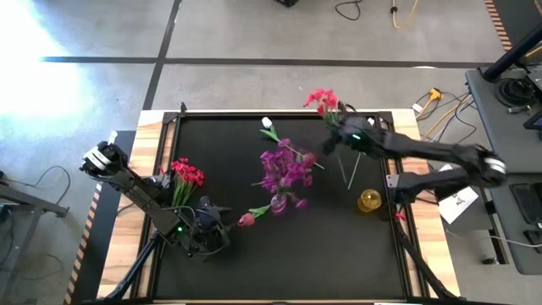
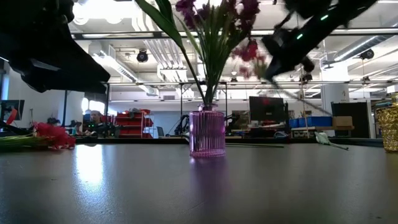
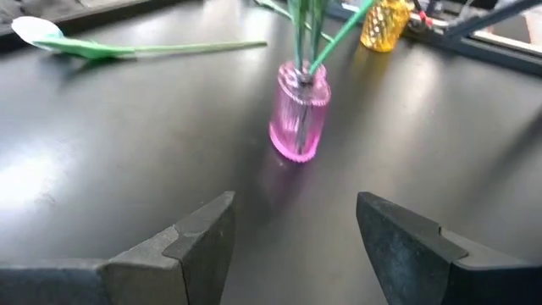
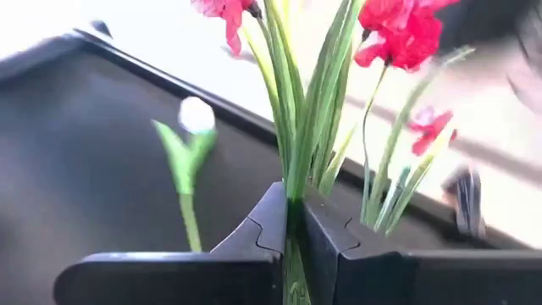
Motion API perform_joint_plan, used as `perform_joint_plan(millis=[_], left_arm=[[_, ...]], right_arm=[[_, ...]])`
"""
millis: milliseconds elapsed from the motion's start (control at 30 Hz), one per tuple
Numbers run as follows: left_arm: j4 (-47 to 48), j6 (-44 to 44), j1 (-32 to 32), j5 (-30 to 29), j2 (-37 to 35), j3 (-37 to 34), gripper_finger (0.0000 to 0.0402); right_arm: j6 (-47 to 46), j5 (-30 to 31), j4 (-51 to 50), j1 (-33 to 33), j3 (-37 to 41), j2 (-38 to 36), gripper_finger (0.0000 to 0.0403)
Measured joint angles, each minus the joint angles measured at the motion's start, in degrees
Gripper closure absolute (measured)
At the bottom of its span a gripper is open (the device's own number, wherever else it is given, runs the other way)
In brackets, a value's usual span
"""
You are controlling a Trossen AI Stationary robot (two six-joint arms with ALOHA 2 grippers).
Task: Sort flowers into vase by color
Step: Put the top right red flowers into the yellow vase
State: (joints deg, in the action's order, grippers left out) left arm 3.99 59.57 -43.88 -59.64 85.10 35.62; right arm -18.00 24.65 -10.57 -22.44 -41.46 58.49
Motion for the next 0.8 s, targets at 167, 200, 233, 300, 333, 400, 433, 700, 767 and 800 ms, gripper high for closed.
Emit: perform_joint_plan(millis=[167, 200, 233, 300, 333, 400, 433, 700, 767, 800], left_arm=[[0.59, -0.59, 0.39, -4.31, -0.19, 0.0, 0.0173], [0.59, -0.63, 0.66, -4.37, -0.4, 0.0, 0.0173], [0.69, -0.94, 1.0, -4.35, -0.72, 0.0, 0.0173], [0.79, -1.64, 1.87, -4.14, -1.42, 0.0, 0.0173], [0.87, -2.05, 2.3, -3.97, -1.84, 0.0, 0.0173], [0.91, -2.96, 3.22, -3.93, -2.93, 0.0, 0.0173], [0.88, -3.43, 3.66, -3.93, -3.49, 0.0, 0.0173], [0.47, -8.59, 6.42, -3.92, -8.92, -0.02, 0.0173], [0.38, -10.29, 6.67, -3.99, -10.5, -0.02, 0.0173], [0.32, -10.96, 6.81, -4.09, -11.18, -0.02, 0.0173]], right_arm=[[11.04, -0.05, 4.18, 7.33, 9.12, -20.12, 0.039], [12.29, -0.01, 4.32, 8.25, 10.6, -24.14, 0.039], [13.66, 0.05, 4.62, 9.09, 11.93, -28.06, 0.039], [16.2, -0.08, 5.37, 10.59, 14.55, -35.2, 0.039], [17.35, -0.26, 5.25, 11.18, 15.55, -38.72, 0.039], [19.72, -1.1, 4.87, 11.89, 17.08, -45.33, 0.039], [20.78, -1.76, 4.63, 12.07, 17.82, -48.33, 0.039], [21.42, -14.65, 0.69, 12.07, 17.78, -57.51, 0.039], [20.24, -19.79, 2.77, 12.07, 17.2, -55.17, 0.039], [19.0, -22.64, 1.63, 12.07, 17.39, -54.75, 0.039]])
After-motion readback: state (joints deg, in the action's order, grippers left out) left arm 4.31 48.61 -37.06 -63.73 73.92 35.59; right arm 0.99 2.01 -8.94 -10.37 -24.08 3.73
